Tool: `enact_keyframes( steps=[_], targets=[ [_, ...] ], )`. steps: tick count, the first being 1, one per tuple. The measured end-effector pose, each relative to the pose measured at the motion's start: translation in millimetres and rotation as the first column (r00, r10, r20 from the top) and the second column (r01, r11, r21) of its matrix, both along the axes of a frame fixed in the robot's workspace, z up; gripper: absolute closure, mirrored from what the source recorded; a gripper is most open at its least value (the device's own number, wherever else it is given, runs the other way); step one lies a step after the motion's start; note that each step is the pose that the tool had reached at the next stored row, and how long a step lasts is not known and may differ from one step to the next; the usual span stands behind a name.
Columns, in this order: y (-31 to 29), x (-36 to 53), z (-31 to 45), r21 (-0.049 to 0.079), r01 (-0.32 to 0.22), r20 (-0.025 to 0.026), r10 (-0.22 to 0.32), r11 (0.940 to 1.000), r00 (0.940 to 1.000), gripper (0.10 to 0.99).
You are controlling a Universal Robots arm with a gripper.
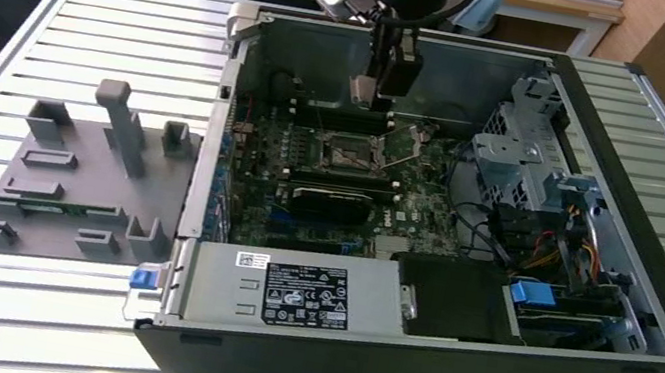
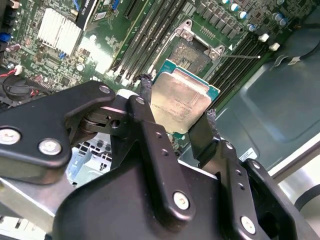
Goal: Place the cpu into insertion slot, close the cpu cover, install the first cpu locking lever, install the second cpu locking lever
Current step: 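Place the cpu into insertion slot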
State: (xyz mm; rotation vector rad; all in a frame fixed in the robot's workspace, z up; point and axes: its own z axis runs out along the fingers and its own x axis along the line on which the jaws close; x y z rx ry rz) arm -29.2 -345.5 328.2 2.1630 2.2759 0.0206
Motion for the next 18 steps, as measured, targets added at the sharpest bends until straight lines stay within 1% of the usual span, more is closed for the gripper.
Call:
enact_keyframes(
  steps=[1,2,3,4,9,14,18],
  targets=[
    [-0.1,-0.5,-0.3,0.0,0.0,0.0075,0.0,1.0,1.0,0.545],
    [0.0,-1.1,-0.9,0.0,0.0,0.019,0.0,1.0,0.9998,0.545],
    [0.0,-1.1,-1.9,0.0,0.0,0.0237,0.0,1.0,0.9997,0.545],
    [0.0,-1.1,-2.8,0.0,0.0,0.0251,0.0,1.0,0.9997,0.545],
    [1.1,-1.1,-8.4,0.001,0.001,0.0259,-0.001,1.0,0.9997,0.545],
    [5.6,-1.1,-16.4,0.002,0.002,0.026,-0.002,1.0,0.9997,0.545],
    [7.8,-1.1,-23.5,0.001,0.006,0.0259,-0.006,1.0,0.9996,0.545]
  ],
)
